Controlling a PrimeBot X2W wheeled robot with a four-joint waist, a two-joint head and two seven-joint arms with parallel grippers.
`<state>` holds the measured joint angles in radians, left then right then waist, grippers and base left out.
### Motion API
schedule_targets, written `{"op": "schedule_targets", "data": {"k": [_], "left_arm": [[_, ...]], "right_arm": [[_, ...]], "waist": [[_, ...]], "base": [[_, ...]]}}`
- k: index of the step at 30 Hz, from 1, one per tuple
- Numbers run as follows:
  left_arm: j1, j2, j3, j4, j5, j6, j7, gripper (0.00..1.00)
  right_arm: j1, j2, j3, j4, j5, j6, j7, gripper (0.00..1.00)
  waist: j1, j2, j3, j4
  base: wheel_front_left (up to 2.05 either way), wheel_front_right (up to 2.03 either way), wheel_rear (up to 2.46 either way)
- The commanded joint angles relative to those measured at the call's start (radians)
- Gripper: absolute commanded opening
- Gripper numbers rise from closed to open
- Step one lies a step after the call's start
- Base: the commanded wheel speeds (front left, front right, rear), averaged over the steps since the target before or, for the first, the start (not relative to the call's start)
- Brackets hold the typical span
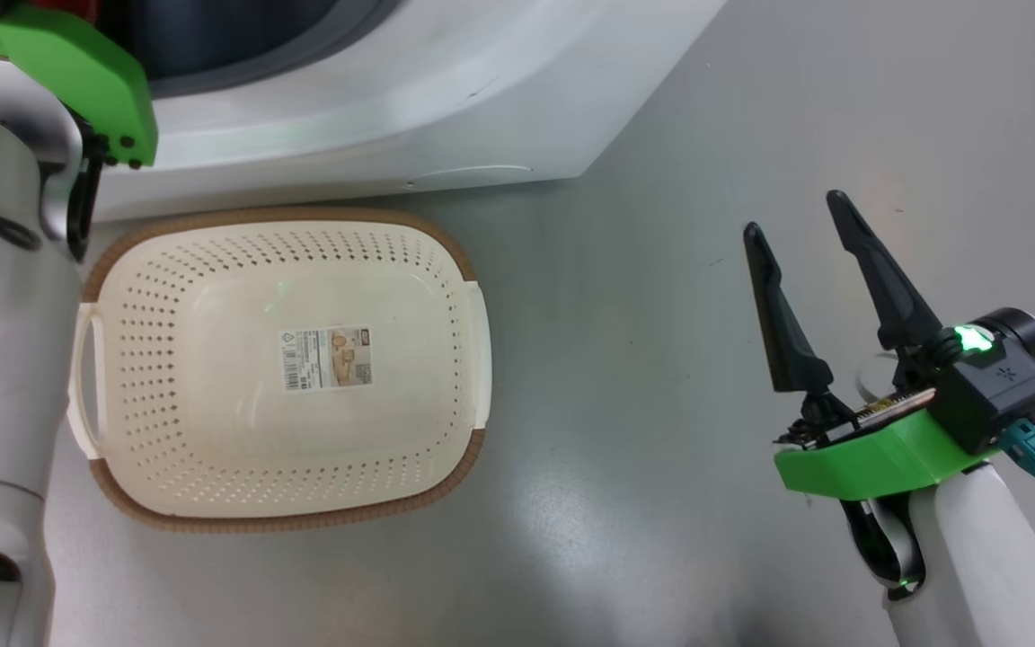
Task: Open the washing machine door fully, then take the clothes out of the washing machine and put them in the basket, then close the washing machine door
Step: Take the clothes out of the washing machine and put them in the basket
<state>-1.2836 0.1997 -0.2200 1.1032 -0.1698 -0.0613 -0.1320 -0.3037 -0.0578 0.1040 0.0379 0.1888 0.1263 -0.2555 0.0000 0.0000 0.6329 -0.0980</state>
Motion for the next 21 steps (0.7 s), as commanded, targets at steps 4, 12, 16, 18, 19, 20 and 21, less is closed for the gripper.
{"op": "schedule_targets", "data": {"k": [4,12,16,18,19,20,21], "left_arm": [[-0.041,0.064,-0.005,0.014,0.022,0.003,0.027,1.0],[-0.067,0.096,-0.031,0.062,0.045,0.034,0.066,1.0],[-0.076,0.111,-0.042,0.09,0.053,0.058,0.091,1.0],[-0.08,0.113,-0.048,0.099,0.054,0.061,0.101,0.71],[-0.082,0.114,-0.05,0.102,0.055,0.063,0.103,0.39],[-0.084,0.115,-0.053,0.104,0.056,0.067,0.104,0.0],[-0.085,0.116,-0.057,0.107,0.059,0.071,0.105,0.0]], "right_arm": [[-0.023,0.004,0.038,-0.016,0.022,0.004,-0.006,1.0],[-0.034,0.006,0.056,-0.012,0.041,0.004,-0.006,1.0],[-0.034,0.007,0.06,-0.011,0.047,0.004,-0.006,1.0],[-0.032,0.007,0.058,-0.012,0.052,0.004,-0.006,1.0],[-0.032,0.007,0.058,-0.012,0.054,0.004,-0.006,1.0],[-0.032,0.007,0.057,-0.011,0.056,0.004,-0.006,1.0],[-0.032,0.007,0.056,-0.011,0.057,0.004,-0.006,1.0]], "waist": [[0.0,0.0,0.016,-0.017],[0.0,0.0,0.03,-0.048],[0.0,0.0,0.035,-0.062],[0.0,0.0,0.036,-0.065],[0.0,0.0,0.037,-0.065],[0.0,0.0,0.038,-0.065],[0.0,0.0,0.038,-0.065]], "base": [[0.0,0.0,0.0],[0.0,0.0,0.0],[0.0,0.0,0.0],[0.0,0.0,0.0],[0.0,0.0,0.0],[0.0,0.0,0.0],[0.0,0.0,0.0]]}}
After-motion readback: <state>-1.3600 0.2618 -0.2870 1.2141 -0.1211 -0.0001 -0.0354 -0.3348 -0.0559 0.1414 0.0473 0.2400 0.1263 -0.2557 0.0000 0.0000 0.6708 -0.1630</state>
